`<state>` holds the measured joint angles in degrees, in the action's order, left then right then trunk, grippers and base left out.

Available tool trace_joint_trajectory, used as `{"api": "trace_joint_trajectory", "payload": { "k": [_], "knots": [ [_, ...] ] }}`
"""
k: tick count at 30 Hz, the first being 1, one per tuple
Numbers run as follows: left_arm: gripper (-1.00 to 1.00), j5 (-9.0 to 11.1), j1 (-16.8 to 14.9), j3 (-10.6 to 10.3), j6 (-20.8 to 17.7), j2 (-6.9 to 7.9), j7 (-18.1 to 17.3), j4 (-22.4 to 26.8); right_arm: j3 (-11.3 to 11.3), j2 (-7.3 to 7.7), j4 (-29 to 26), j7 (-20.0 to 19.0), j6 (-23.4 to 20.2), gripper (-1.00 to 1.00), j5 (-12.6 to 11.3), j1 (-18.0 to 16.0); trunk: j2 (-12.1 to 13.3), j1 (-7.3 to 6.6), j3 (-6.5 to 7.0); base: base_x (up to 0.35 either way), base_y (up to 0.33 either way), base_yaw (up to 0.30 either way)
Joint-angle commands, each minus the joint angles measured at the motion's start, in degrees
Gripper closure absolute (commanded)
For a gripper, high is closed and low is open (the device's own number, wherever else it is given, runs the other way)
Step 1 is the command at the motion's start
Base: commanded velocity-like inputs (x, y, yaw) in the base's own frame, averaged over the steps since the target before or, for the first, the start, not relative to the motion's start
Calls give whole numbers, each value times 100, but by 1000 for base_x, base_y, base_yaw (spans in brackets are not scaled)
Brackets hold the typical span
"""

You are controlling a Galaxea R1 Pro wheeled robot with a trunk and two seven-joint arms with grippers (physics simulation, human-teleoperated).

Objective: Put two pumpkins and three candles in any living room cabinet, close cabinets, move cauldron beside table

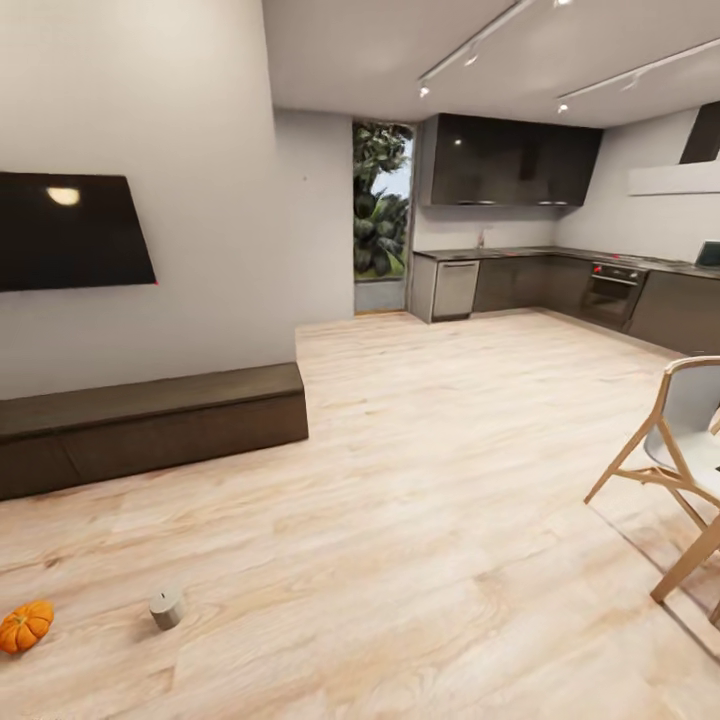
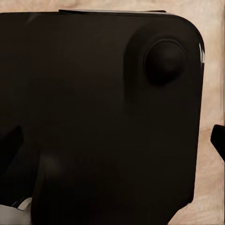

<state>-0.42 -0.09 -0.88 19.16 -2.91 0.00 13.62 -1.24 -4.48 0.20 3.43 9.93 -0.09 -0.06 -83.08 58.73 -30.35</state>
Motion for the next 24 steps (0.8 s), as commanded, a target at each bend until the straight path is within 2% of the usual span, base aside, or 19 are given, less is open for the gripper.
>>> {"api": "trace_joint_trajectory", "payload": {
  "k": [1, 19, 24],
  "knots": [
    [-100, -1, 0, 0, 0, 0, 0, 0, 0, 0, -1, 0, 0, -100, 0, 0, 0, 0, -4, 293, -110, 257],
    [-100, -2, 0, -2, 0, 1, 0, 0, 0, 0, 3, 0, 14, -100, 0, 0, 0, 0, -76, 293, -110, 257],
    [-100, -2, 0, 0, 0, 1, 0, 0, -7, 8, 22, 0, 283, -100, 8, 2, 0, 0, -95, 293, -117, 257]
  ]
}}
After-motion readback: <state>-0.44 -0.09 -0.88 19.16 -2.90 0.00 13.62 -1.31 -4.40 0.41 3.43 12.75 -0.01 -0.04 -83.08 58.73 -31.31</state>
